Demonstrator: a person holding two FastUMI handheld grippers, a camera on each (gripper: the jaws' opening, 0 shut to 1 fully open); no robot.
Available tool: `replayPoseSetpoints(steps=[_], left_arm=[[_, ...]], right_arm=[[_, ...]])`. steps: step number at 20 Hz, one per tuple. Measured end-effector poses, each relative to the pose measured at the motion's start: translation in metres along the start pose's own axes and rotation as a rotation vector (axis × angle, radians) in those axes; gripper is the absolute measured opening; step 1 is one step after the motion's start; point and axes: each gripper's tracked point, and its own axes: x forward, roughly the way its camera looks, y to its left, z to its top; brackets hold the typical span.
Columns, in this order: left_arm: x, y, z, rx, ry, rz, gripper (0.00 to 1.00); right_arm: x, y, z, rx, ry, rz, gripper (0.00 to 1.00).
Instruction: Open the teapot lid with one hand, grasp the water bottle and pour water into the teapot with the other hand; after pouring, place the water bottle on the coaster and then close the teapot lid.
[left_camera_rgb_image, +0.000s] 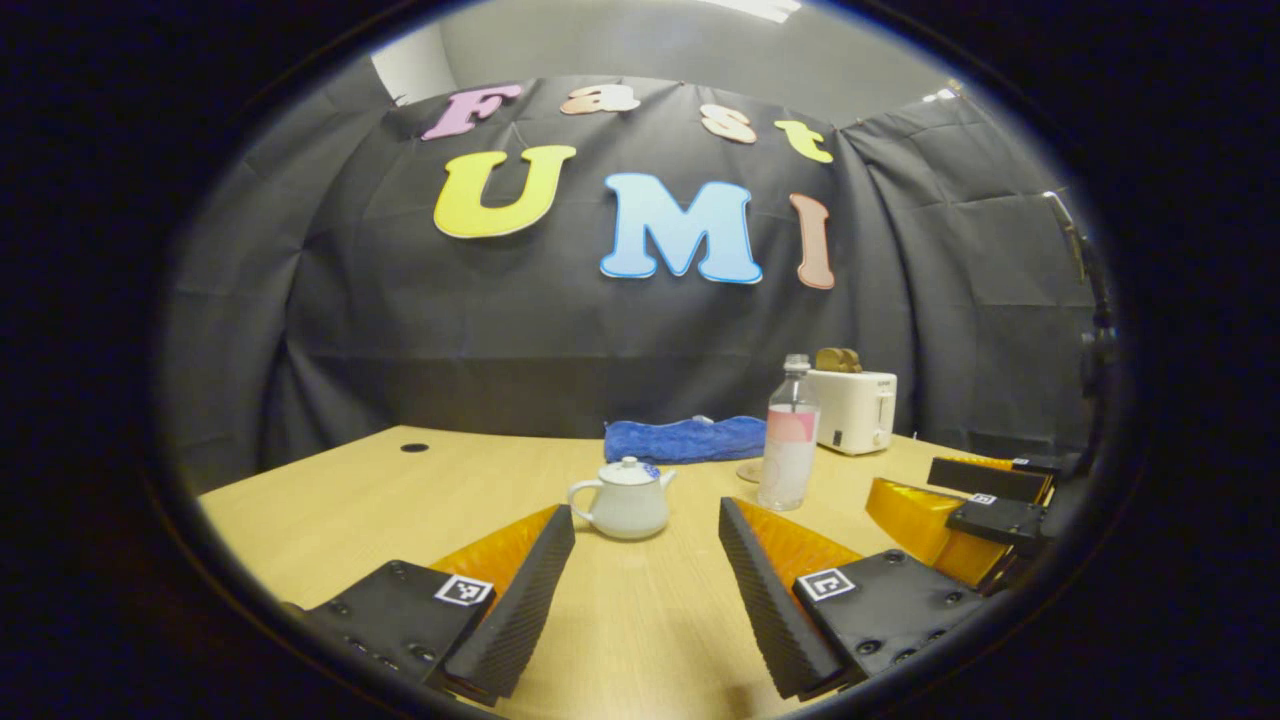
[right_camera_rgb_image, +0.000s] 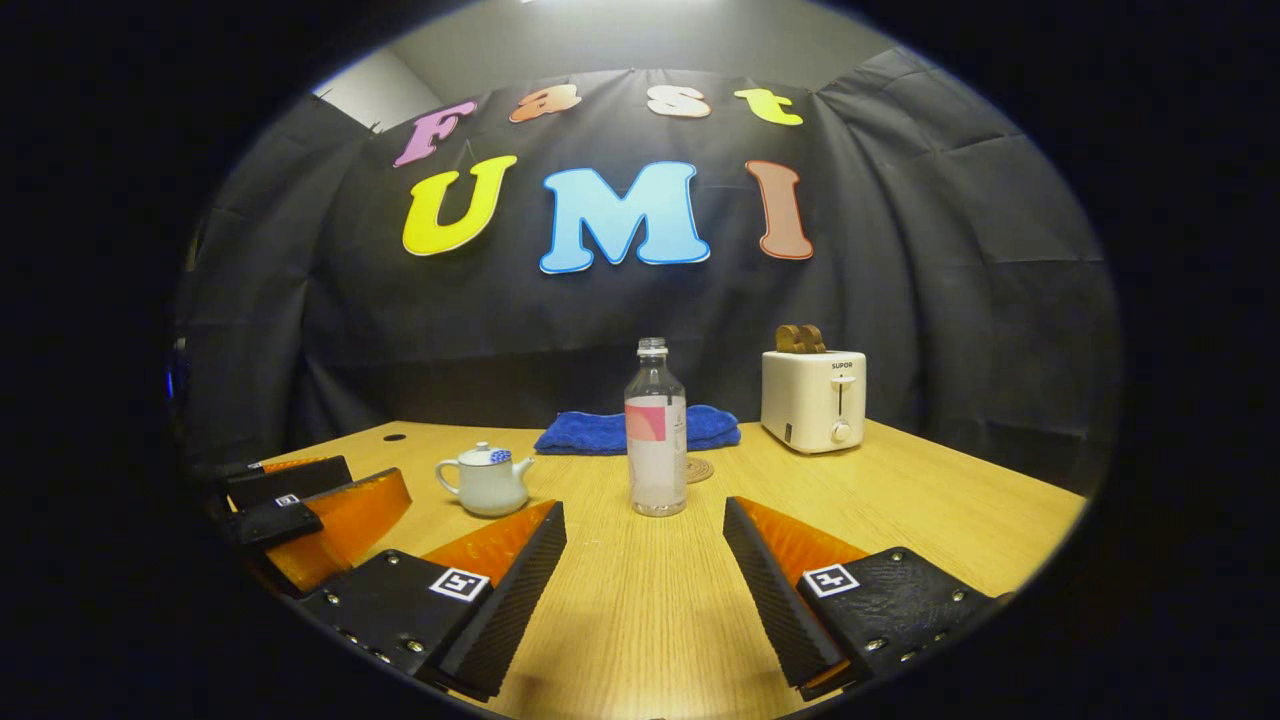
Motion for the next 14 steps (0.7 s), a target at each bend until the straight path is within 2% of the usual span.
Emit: replayPoseSetpoints(steps=[4, 8, 14], left_arm=[[0.027, 0.009, 0.012, 0.020, 0.003, -0.031, 0.96], [0.050, 0.018, 0.040, 0.051, -0.061, -0.035, 0.96], [0.093, 0.018, 0.058, 0.056, -0.083, -0.086, 0.96]], right_arm=[[0.015, 0.012, 0.020, -0.057, -0.038, 0.026, 0.98], [0.033, 0.030, 0.033, 0.017, -0.035, 0.070, 0.98], [0.071, 0.017, 0.060, 0.000, -0.032, -0.022, 0.98]])
